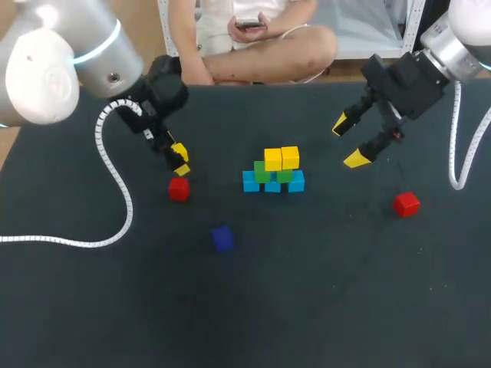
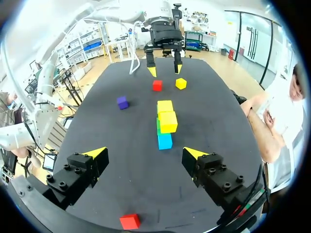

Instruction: Place the blue cubes, place green cubes on the blue cubes, place the yellow cubes on the green cubes, then place the red cubes on the yellow cubes, and place purple cube on the red cubes.

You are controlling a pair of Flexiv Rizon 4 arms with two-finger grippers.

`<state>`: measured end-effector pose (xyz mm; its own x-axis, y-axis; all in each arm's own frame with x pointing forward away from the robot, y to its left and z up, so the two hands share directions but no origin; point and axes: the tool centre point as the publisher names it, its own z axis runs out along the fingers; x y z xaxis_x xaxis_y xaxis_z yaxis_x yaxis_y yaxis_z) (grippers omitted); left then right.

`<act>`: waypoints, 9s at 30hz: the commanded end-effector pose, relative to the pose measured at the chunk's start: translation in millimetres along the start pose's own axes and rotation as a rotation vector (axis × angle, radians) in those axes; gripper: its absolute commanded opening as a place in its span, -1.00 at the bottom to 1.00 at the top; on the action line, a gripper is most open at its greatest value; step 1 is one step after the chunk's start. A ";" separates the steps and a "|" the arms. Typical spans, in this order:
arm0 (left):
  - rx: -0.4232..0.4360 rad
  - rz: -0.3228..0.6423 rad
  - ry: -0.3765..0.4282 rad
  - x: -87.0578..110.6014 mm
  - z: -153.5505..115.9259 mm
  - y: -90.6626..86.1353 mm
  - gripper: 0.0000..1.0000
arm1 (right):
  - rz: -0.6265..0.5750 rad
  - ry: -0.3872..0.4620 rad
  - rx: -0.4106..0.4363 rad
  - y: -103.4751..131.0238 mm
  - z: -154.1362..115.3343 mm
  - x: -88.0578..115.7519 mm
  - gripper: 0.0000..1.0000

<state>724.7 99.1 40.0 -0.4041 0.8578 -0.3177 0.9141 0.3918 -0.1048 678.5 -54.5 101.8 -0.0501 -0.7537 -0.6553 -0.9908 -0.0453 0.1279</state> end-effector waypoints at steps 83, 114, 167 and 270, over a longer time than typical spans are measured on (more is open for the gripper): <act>-0.006 -0.144 -0.104 10.0 41.5 53.3 1.00 | -0.001 -0.002 -0.001 -0.4 0.2 0.2 1.00; -0.010 -0.109 -0.112 7.3 45.9 61.5 -0.20 | -0.001 -0.002 -0.001 -0.4 0.2 0.2 1.00; -0.009 0.202 -0.124 -38.1 -8.6 -19.4 -1.00 | -0.001 -0.002 -0.001 -0.4 0.2 0.2 1.00; 0.048 0.219 -0.073 -110.3 26.5 -58.0 -1.00 | -0.001 -0.002 -0.001 -0.4 0.2 0.2 1.00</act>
<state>714.4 -26.8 58.3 -0.1965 0.8941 -0.4026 0.9804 0.1856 -0.0663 678.7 -54.5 101.7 -0.0502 -0.7537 -0.6553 -0.9907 -0.0454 0.1282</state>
